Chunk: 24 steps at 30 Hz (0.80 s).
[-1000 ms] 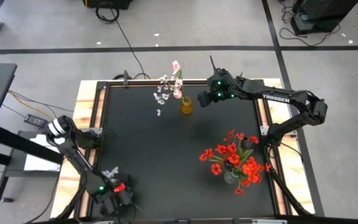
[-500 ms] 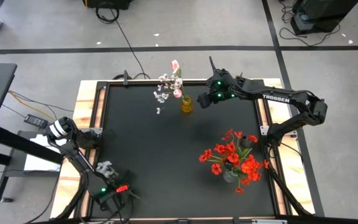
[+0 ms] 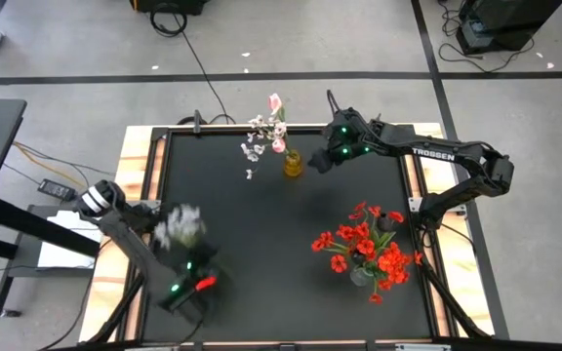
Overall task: Sort flowers into vase by color
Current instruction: Put the white flowers into the yellow vase
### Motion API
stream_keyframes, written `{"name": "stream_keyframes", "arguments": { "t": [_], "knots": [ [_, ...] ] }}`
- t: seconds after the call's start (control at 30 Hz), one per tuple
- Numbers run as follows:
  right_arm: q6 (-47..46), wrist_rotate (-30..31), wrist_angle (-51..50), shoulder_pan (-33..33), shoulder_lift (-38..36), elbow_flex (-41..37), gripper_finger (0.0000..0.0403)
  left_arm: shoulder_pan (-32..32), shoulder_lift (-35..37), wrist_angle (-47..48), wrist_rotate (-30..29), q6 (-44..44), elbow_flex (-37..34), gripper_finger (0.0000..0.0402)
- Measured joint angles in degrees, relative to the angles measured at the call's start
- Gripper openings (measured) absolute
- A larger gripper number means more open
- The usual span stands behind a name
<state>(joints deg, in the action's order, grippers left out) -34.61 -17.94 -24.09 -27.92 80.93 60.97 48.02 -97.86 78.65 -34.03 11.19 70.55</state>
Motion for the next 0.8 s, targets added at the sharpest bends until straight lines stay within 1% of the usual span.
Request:
{"name": "stream_keyframes", "arguments": {
  "t": [0.1,0.13,0.17,0.27,0.37,0.47,0.63,0.73,0.8],
  "knots": [
    [-2.03,-7.16,1.6,0.0,0.0,0.0,0.0174,-5.34,0.52,10.16,-13.69,-0.65,1.21,0.0019],
    [-2.85,-10.15,3.06,0.02,0.0,0.0,0.0174,-7.32,1.19,11.58,-16.87,-1.32,1.36,0.0019],
    [-3.59,-13.19,4.71,0.04,0.0,0.0,0.0174,-9.49,2.15,11.66,-19.34,-4.12,1.58,0.0019],
    [-5.95,-21.02,11.13,0.5,0.0,0.0,0.0174,-15.39,5.73,6.98,-24.52,-15.68,2.18,0.0019],
    [-7.19,-25.28,17.91,1.61,0.0,0.0,0.0174,-21.58,9.15,-0.79,-29.34,-28.39,2.74,0.0019],
    [-8.37,-25.95,22.17,3.38,0.0,0.0,0.0174,-26.89,11.9,-13.12,-30.2,-44.0,3.28,0.0019],
    [-8.7,-24.66,24.52,6.72,0.0,0.0,0.0174,-31.76,13.6,-42.67,-29.28,-75.61,3.36,0.0019],
    [-10.39,-23.64,27.73,8.46,0.0,0.0,0.0174,-32.9,13.57,-57.71,-25.97,-91.39,3.36,0.0019],
    [-11.83,-23.62,30.92,9.64,0.0,0.0,0.0174,-33.45,13.6,-63.35,-22.42,-96.87,3.38,0.0019]
  ]
}}
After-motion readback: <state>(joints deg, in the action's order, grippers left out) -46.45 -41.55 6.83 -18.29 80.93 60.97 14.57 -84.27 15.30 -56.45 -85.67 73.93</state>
